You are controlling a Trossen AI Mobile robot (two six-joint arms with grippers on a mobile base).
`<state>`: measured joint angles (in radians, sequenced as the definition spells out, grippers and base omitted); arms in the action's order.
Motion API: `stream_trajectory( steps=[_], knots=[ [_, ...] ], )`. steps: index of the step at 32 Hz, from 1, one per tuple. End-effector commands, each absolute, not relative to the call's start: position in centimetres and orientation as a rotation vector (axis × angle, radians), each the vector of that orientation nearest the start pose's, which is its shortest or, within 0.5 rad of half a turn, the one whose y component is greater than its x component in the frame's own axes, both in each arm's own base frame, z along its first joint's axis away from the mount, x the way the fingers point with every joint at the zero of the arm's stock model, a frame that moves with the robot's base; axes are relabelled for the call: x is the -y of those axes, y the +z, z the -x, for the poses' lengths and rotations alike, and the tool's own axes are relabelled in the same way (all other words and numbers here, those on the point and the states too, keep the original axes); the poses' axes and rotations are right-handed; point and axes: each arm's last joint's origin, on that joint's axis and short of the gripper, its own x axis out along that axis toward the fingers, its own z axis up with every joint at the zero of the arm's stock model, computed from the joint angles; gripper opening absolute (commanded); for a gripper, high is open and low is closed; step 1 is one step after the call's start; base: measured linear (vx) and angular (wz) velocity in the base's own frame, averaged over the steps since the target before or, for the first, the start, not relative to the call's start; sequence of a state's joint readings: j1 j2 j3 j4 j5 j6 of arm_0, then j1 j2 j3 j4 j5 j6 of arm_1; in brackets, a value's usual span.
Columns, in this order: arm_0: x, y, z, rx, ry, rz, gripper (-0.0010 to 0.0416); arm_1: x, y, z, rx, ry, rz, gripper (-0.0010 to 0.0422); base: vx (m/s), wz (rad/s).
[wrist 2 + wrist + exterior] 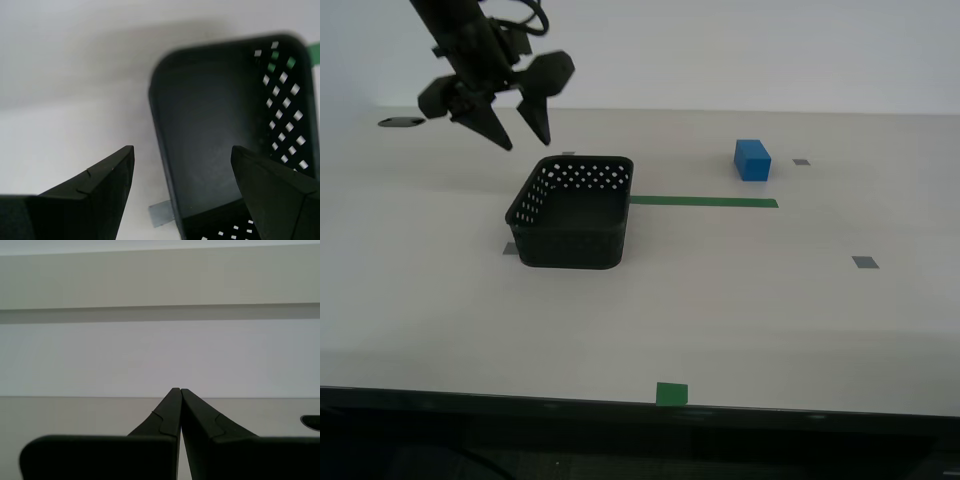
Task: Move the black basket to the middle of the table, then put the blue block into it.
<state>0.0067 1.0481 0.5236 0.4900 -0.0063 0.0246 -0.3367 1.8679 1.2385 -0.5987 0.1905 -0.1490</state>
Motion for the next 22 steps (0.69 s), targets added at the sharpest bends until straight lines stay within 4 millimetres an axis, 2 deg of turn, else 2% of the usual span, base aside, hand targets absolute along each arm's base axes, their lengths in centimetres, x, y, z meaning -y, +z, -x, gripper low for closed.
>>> stream_trajectory(
  steps=[1, 4, 8, 16, 18, 22],
  knots=[
    [-0.2, 25.9, -22.7, -0.032, 0.013, -0.026, 0.0, 14.0, 14.4, -34.1, -1.33, -0.374, 0.022, 0.0254, 0.0, 0.0],
    [-0.2, 25.8, -22.7, -0.035, 0.013, -0.026, 0.0001, 14.9, 12.2, -34.2, -1.388, -0.364, 0.019, 0.0232, 0.0, 0.0],
    [-0.2, 25.8, -22.7, -0.037, 0.013, -0.026, 0.0, 15.0, 10.0, -34.3, -1.432, -0.333, -0.01, 0.0208, 0.0, 0.0],
    [-0.2, 25.8, -22.7, -0.039, 0.013, -0.026, 0.0, 15.0, 9.5, -34.5, -1.416, -0.285, -0.05, 0.0179, 0.0, 0.0],
    [-0.2, 25.8, -22.7, -0.039, 0.013, -0.027, 0.0, 15.0, 9.5, -34.5, -1.415, -0.284, -0.048, 0.0161, 0.0, 0.0],
    [-0.2, 25.8, -22.7, -0.039, 0.013, -0.027, 0.0, 15.0, 9.5, -34.7, -1.4, -0.275, -0.028, 0.0084, 0.0, 0.0]
  ],
)
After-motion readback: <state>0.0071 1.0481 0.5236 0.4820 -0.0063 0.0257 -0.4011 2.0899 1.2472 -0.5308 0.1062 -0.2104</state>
